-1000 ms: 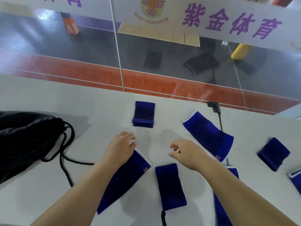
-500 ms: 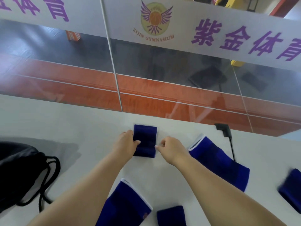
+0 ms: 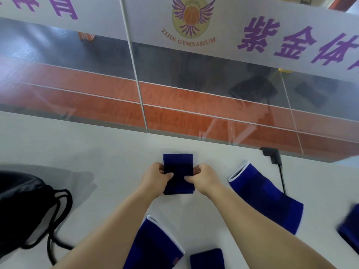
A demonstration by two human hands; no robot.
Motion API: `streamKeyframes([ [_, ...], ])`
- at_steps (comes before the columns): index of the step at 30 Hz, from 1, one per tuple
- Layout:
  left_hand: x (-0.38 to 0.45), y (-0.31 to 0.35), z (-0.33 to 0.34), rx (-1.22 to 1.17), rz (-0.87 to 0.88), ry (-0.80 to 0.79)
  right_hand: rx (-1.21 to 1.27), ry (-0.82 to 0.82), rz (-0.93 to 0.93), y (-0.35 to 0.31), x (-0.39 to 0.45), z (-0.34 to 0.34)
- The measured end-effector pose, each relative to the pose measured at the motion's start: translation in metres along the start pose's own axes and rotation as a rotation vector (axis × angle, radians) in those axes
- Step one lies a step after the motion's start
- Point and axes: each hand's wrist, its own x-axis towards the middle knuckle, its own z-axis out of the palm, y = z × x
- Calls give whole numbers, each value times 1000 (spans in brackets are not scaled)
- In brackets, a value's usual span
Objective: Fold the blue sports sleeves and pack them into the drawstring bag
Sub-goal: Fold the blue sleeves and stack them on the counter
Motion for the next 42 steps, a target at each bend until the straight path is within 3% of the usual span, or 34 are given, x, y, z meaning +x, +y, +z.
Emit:
streamKeyframes([
  [6, -18, -1, -6, -307, 16, 12, 316, 50, -93, 4, -18, -14],
  [10, -31, 0, -13, -464, 79, 16, 398, -29, -242, 1, -40, -18],
  [17, -42, -7, -18, -195, 195, -103, 44, -68, -348, 5, -54, -22],
  [22, -50, -2, -20, 6, 354, 3, -204, 58, -427, 0, -59, -20],
  [25, -52, -1, -22, 11, 360, 48, -148, 43, -394, 1, -58, -20],
  [30, -52, -3, -19, -188, 274, -102, 41, -59, -269, 5, -53, -14],
  [34, -43, -8, -16, -241, 189, -82, 75, -39, -203, 9, -46, -9],
  [37, -35, -14, -17, -82, 198, 42, 24, 8, -161, 17, -42, -10],
  [40, -29, -25, -17, 253, 334, 156, -18, 19, -165, 21, -42, -15],
  [42, -26, -30, -16, 486, 516, 314, -47, 20, -179, 22, -42, -18],
])
